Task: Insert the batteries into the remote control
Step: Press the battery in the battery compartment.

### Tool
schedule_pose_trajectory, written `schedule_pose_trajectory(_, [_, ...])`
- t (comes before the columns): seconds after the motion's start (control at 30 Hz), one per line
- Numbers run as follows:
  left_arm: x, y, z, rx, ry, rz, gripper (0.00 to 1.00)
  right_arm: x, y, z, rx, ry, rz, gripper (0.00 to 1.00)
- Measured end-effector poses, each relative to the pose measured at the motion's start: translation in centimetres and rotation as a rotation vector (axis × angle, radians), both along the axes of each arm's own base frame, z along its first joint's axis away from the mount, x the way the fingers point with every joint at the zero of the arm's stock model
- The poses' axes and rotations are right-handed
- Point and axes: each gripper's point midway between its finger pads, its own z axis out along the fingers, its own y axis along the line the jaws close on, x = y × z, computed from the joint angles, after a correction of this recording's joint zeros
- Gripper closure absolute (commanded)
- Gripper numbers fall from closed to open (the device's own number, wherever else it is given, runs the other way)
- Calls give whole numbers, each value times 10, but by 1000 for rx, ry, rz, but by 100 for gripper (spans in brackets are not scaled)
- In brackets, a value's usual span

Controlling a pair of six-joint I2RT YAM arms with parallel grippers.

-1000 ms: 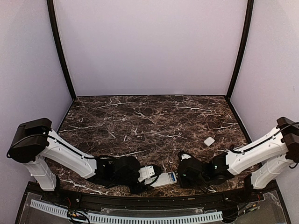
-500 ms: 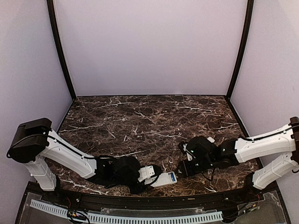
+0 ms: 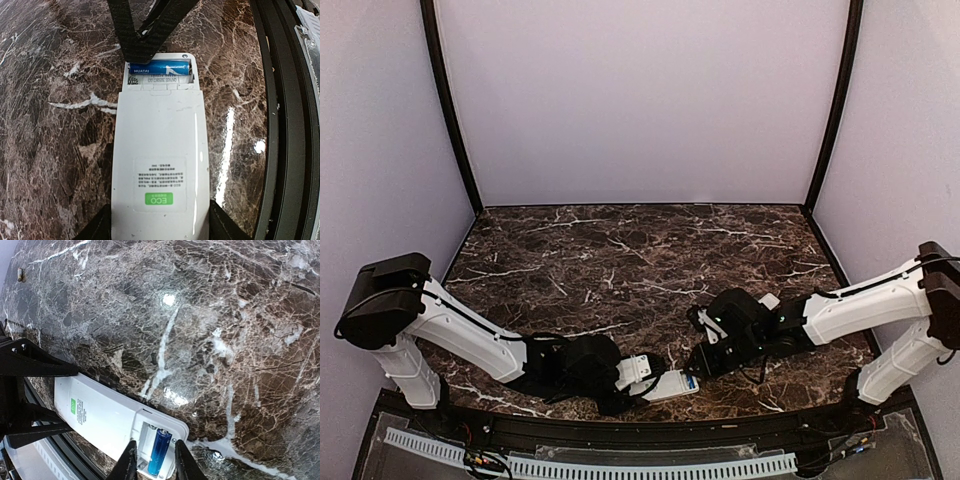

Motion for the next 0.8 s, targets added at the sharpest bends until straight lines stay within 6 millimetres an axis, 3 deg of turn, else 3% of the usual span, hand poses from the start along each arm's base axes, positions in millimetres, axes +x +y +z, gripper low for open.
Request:
schedule_pose_trajectory(0.37, [0,0,0,0,1,1,71,5,6,-5,11,-13,-6,89])
schedule_pose_trajectory(0.8, [0,0,0,0,3,2,71,6,4,-7,9,-26,-8,91])
